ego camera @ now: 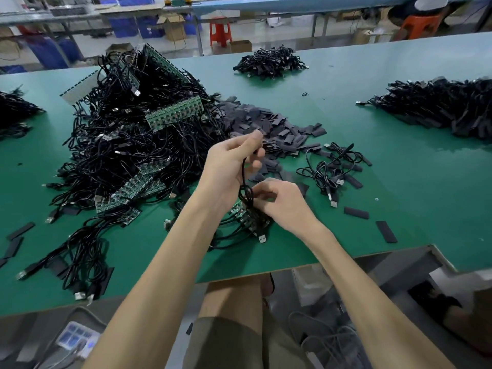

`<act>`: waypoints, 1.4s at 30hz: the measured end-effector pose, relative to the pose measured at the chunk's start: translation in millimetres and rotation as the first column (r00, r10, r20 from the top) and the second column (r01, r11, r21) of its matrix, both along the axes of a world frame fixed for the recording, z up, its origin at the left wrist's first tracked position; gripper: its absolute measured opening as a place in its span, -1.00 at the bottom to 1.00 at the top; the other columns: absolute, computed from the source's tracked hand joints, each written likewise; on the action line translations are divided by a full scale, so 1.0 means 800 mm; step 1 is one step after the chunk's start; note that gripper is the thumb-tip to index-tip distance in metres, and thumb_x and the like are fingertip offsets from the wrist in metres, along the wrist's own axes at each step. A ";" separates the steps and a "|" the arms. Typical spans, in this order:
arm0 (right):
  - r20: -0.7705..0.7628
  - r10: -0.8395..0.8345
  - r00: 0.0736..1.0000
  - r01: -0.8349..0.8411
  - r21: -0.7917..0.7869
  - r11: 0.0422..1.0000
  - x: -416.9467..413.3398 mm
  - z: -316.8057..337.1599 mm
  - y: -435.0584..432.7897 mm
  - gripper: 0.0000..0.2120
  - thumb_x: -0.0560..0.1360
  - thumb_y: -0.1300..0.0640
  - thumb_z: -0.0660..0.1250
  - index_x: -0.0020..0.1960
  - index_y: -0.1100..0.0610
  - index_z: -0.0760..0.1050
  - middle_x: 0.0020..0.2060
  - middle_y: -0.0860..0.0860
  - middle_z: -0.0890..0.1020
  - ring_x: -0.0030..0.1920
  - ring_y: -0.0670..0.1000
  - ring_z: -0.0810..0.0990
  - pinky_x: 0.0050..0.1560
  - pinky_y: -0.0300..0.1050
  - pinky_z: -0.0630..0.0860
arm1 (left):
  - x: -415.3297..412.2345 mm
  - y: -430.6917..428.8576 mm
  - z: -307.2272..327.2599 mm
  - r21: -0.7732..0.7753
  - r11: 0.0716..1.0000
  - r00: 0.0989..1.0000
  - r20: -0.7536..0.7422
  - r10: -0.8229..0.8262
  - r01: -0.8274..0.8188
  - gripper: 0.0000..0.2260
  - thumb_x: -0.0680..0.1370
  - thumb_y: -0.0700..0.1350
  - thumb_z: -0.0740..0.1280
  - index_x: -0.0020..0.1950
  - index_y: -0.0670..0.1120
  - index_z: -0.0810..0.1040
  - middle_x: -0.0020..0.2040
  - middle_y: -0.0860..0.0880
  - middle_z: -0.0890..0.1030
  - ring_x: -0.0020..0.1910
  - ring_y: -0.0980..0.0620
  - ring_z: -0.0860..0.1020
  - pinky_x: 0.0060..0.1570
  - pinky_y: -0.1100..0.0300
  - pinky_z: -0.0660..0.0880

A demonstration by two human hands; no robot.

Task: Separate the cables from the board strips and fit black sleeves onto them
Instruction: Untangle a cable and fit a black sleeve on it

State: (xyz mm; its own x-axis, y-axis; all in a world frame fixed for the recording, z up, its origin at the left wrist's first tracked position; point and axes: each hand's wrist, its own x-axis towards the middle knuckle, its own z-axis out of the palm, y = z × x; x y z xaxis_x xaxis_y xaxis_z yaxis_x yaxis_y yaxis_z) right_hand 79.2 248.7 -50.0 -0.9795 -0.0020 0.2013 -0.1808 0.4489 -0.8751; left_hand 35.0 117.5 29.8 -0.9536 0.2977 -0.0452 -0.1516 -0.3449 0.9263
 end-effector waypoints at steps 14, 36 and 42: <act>-0.132 -0.462 0.877 0.454 -0.088 0.887 -0.002 0.001 0.015 -0.84 0.58 0.17 0.40 0.14 0.01 0.60 0.07 -0.09 0.57 0.15 -0.08 0.45 0.19 -0.16 0.44 | -0.009 0.008 -0.086 -0.008 0.999 0.997 0.057 0.049 -0.048 -0.83 0.53 -0.23 0.50 0.08 -0.25 0.64 -0.23 -0.07 0.65 -0.27 0.00 0.58 -0.22 0.24 0.58; 0.017 -0.190 0.982 0.190 0.007 0.982 0.002 0.001 0.010 -0.74 0.42 0.19 0.59 0.04 0.03 0.60 -0.12 -0.04 0.54 -0.17 -0.12 0.48 -0.05 -0.25 0.41 | -0.013 -0.061 -0.099 -0.474 0.869 0.926 -0.375 -0.050 -0.145 -0.89 0.53 -0.20 0.51 -0.01 -0.22 0.67 -0.21 -0.25 0.67 -0.28 -0.12 0.62 -0.26 0.05 0.57; -0.025 -0.185 0.982 0.169 -0.299 0.939 0.005 0.005 0.014 -0.83 0.48 0.20 0.56 0.01 0.06 0.63 -0.25 -0.08 0.62 -0.23 -0.09 0.57 -0.07 0.00 0.60 | -0.009 -0.060 -0.098 -0.537 0.838 0.921 -0.368 -0.125 -0.101 -0.85 0.49 -0.19 0.54 0.02 -0.20 0.68 -0.23 -0.05 0.64 -0.30 0.04 0.60 -0.24 0.19 0.54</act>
